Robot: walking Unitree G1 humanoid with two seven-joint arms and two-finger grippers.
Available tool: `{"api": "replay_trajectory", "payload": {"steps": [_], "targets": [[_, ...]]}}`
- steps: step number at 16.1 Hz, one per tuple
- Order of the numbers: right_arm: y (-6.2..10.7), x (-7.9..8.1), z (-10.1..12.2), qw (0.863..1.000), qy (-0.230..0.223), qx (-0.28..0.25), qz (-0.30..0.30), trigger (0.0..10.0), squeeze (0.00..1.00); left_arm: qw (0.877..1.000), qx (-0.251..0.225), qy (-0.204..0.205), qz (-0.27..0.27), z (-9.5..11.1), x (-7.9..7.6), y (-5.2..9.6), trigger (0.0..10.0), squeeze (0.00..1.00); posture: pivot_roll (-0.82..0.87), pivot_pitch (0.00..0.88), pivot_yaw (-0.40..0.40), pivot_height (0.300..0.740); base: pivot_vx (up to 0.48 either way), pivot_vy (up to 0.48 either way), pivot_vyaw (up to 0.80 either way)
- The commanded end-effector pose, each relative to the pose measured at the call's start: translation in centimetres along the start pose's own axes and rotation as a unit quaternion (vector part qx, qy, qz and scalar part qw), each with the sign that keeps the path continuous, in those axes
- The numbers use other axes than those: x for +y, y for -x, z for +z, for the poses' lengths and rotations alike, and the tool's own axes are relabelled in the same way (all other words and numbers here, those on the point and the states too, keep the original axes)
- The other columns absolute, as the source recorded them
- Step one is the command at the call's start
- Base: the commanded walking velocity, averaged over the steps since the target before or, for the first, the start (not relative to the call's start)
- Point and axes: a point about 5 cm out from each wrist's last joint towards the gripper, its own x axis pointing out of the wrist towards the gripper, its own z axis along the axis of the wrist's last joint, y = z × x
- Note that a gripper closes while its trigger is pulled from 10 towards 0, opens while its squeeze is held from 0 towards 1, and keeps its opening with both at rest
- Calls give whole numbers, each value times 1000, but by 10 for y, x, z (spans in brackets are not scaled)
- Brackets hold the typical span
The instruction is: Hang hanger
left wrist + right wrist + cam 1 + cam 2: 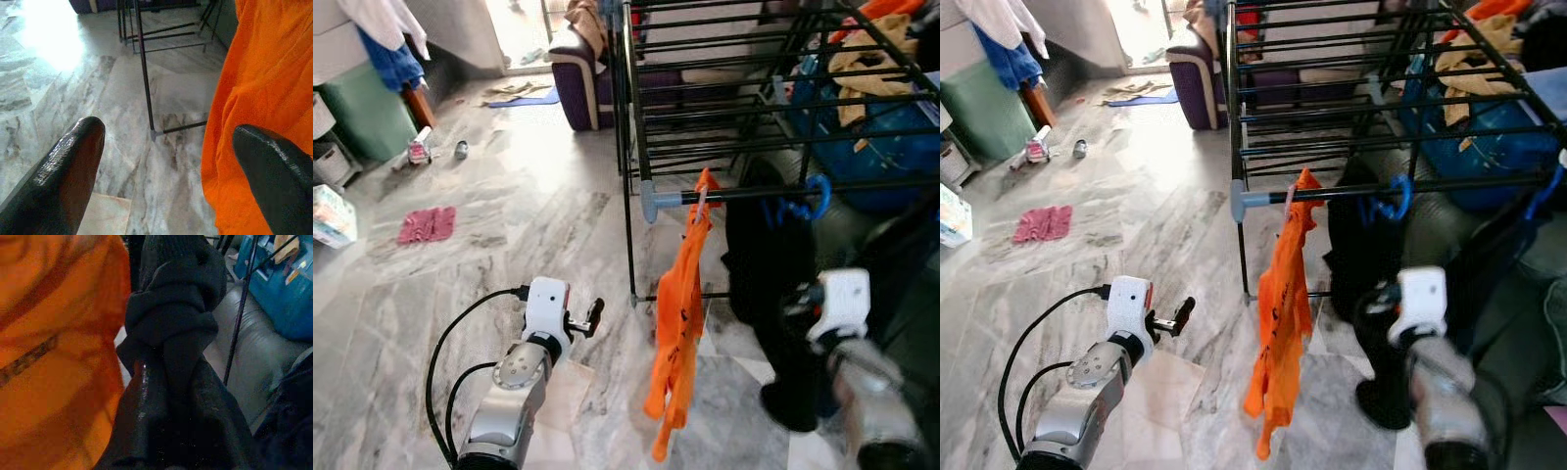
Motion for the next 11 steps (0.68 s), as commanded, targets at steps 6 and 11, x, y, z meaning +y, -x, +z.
{"api": "replay_trajectory", "payload": {"steps": [6,11], "targets": [[2,24,22,998,6,-59,-31,10000,0,999,-15,-21,23,9,5,-11,10000,0,15,0,48,740,0,0,0],[2,20,23,998,21,-44,-32,10000,0,1000,-8,-20,13,-2,-3,-11,10000,0,1,0,26,740,0,0,0]]}}
